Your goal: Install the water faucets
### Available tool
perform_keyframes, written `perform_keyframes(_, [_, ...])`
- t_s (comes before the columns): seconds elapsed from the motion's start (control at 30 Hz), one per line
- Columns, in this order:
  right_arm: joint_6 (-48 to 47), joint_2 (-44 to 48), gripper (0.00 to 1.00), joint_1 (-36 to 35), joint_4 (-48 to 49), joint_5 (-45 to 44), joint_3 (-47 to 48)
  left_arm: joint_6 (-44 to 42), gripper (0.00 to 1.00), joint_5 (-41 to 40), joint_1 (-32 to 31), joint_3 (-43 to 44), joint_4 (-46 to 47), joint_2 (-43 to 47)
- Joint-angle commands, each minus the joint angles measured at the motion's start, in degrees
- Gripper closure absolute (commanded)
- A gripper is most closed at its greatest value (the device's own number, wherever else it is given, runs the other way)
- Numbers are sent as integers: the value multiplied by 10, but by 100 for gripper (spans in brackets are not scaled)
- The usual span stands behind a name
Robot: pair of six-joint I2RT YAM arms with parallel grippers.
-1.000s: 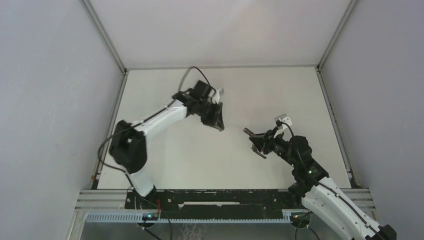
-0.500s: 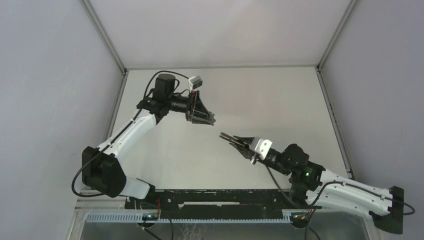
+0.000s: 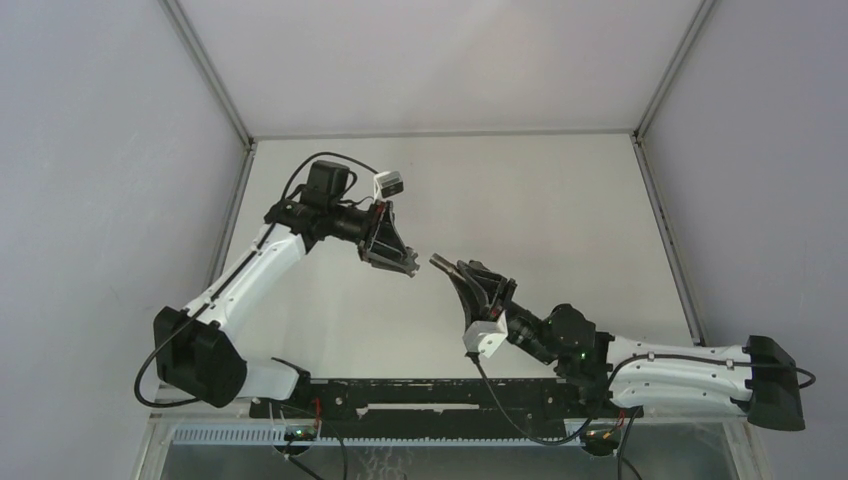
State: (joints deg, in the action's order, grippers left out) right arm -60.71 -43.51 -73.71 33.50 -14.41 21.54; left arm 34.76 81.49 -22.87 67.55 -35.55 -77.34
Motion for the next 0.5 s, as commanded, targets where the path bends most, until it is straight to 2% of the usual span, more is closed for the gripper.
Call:
perform_keyframes(0.0, [-135, -25, 100, -34, 148, -45, 2, -27, 100, 13, -3, 34, -44, -10])
perform_keyframes(0.17, [-209, -59, 100, -53, 206, -54, -3, -6, 100, -9, -2, 48, -62, -19])
perform_keyframes(0.47, [-244, -64, 100, -81, 201, -75, -16, 9, 100, -14, 1, 76, -62, -32])
